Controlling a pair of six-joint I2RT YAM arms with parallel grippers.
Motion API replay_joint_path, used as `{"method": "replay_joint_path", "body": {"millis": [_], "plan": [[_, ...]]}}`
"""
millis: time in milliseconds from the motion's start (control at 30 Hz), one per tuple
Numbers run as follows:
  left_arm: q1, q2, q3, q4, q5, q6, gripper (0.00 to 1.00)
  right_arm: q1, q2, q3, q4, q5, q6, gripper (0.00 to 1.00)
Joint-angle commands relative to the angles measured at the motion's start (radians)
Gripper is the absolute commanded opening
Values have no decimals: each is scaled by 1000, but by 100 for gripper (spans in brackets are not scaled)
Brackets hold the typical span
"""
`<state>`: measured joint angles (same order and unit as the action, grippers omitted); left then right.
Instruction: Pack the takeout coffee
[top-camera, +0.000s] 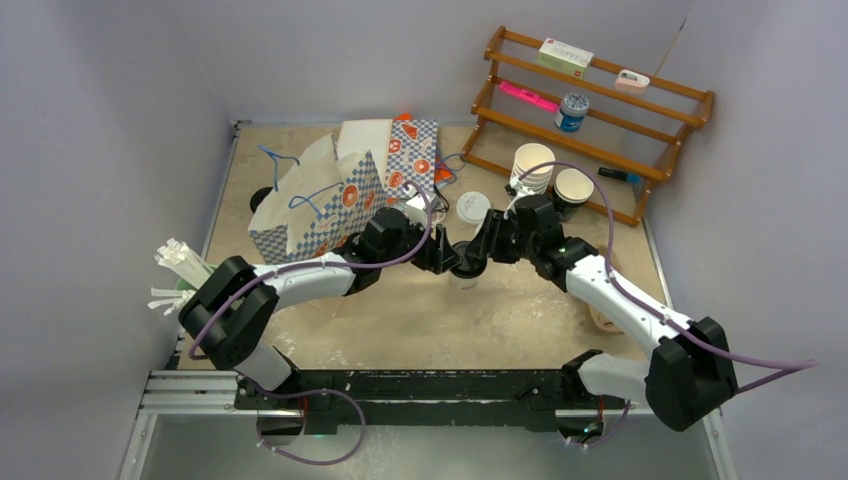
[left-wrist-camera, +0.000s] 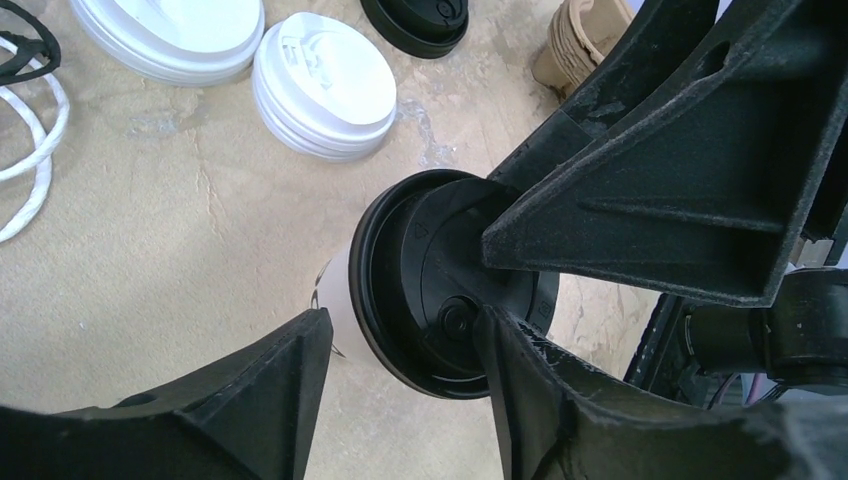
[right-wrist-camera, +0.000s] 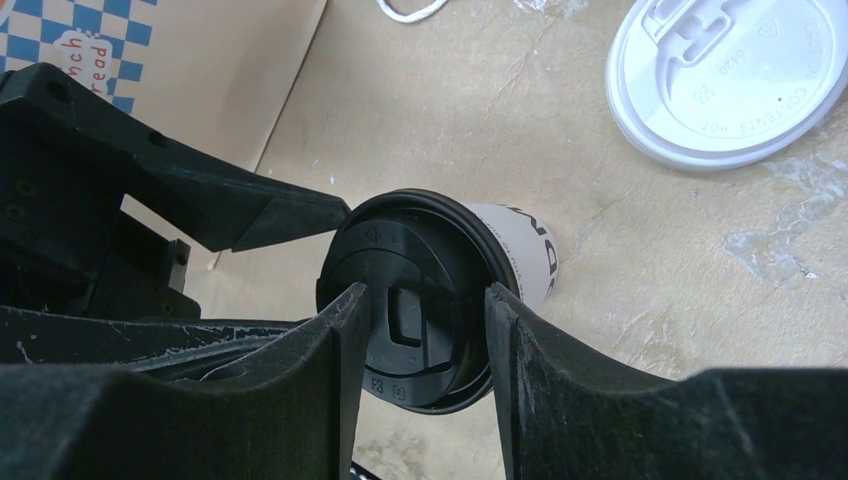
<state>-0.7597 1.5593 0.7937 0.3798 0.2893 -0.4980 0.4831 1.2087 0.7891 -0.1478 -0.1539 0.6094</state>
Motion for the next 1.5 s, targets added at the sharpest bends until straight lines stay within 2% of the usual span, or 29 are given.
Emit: {"method": "replay_joint_path", "body": {"millis": [0,233,500,900,1067,1167,1267,1467], "plan": [[-4,-36,43,-76,44,9,61,5,15,9,-123,-10,-11,50],[-4,-101,112,-150,54,12,61,5,9,49,-143,-12,-20,50],[-4,-57,52,-75,117,-55,43,5,8,59,-141,-24,-23,50],[-4,17,18,-43,102,-67,43,5,21,58,-134,-32,-26,50],[-4,14,-11,-35,67,-79,47,5,24,59,-130,-33,-24,50],[-4,5,-54,22,50,-122,50,5,26,62,-126,-38,-25,50],[-4,13,-118,159,86,-200,50,5,28,65,-123,-42,-26,50],[-6,55,-122,147,91,-204,48,5,41,59,-127,-38,-29,50]]}}
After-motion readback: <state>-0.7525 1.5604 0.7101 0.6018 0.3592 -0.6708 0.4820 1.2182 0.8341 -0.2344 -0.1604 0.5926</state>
